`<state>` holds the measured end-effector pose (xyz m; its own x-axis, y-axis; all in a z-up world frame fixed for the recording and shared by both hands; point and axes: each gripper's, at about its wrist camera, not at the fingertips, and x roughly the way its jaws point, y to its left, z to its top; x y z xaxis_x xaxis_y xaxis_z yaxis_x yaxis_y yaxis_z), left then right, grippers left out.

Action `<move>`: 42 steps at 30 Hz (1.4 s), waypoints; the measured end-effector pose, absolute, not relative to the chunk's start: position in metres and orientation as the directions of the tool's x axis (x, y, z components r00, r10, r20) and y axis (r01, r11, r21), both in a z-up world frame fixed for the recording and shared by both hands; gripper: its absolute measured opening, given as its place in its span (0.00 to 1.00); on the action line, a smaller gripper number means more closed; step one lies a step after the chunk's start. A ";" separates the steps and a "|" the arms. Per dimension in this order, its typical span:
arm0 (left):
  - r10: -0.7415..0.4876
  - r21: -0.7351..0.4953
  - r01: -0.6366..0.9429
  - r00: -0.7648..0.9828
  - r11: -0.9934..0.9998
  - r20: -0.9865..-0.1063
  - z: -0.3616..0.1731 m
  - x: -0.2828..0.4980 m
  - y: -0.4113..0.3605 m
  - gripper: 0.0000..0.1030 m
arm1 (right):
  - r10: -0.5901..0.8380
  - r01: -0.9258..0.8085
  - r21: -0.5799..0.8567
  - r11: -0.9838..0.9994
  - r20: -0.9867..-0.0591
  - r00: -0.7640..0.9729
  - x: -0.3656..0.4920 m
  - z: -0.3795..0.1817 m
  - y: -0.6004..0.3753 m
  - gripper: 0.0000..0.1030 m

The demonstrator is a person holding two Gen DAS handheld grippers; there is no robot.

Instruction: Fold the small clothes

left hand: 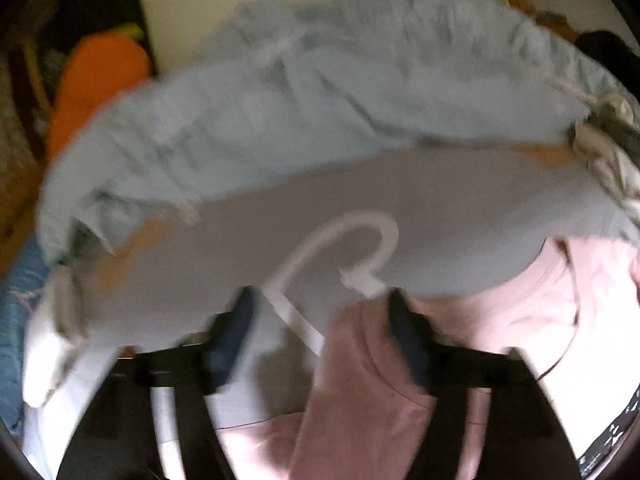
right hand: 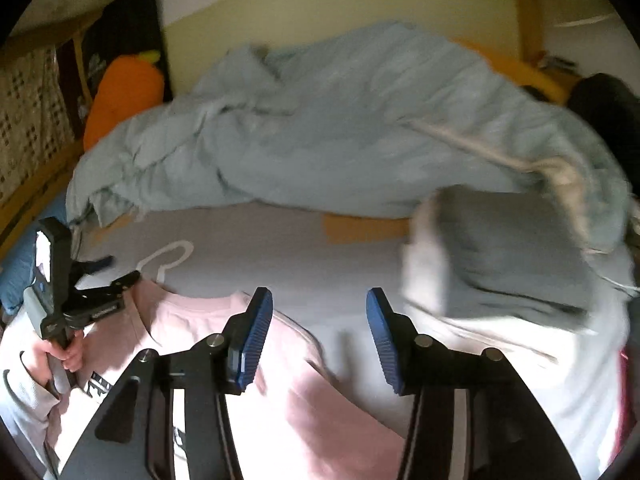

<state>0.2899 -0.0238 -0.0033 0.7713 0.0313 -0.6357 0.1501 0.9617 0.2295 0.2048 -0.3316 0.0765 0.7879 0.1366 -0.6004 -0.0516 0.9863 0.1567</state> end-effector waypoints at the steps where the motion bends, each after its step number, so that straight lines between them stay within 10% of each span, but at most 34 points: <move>1: 0.031 0.239 0.142 0.799 0.961 -0.601 0.004 0.280 -0.026 0.85 | 0.128 -0.045 0.152 0.987 -0.597 0.792 0.192 0.079 -0.337 0.49; 10: -0.239 -0.055 0.248 0.812 0.967 -0.533 0.037 0.173 -0.035 0.87 | 0.028 -0.055 -0.018 0.998 -0.687 0.726 0.118 0.041 -0.320 0.49; 23: -0.276 -0.074 0.307 0.693 0.949 -0.666 -0.033 0.149 -0.104 0.87 | 0.204 0.203 0.437 0.876 -0.718 0.665 0.123 -0.016 -0.425 0.49; 25: -0.265 -0.086 0.287 0.676 0.954 -0.688 -0.037 0.153 -0.102 0.87 | 0.205 0.189 0.462 0.867 -0.674 0.709 0.123 -0.019 -0.425 0.42; 28: -0.256 -0.095 0.271 0.656 0.958 -0.710 -0.042 0.156 -0.099 0.87 | 0.163 0.224 0.429 0.875 -0.697 0.698 0.126 -0.024 -0.422 0.03; 37: -0.279 -0.110 0.289 0.649 0.951 -0.707 -0.043 0.151 -0.096 0.87 | -0.247 0.555 0.226 0.801 -0.720 0.649 0.049 -0.013 -0.442 0.02; 42: -0.276 -0.107 0.289 0.648 0.951 -0.710 -0.043 0.151 -0.096 0.87 | -0.125 0.522 0.416 0.745 -0.682 0.721 0.019 -0.014 -0.474 0.04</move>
<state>0.1515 -0.0965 -0.0432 0.6483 -0.2761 -0.7096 0.2887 0.9515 -0.1066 0.0187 -0.4739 -0.0136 0.7207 -0.1246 -0.6820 0.5220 0.7449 0.4155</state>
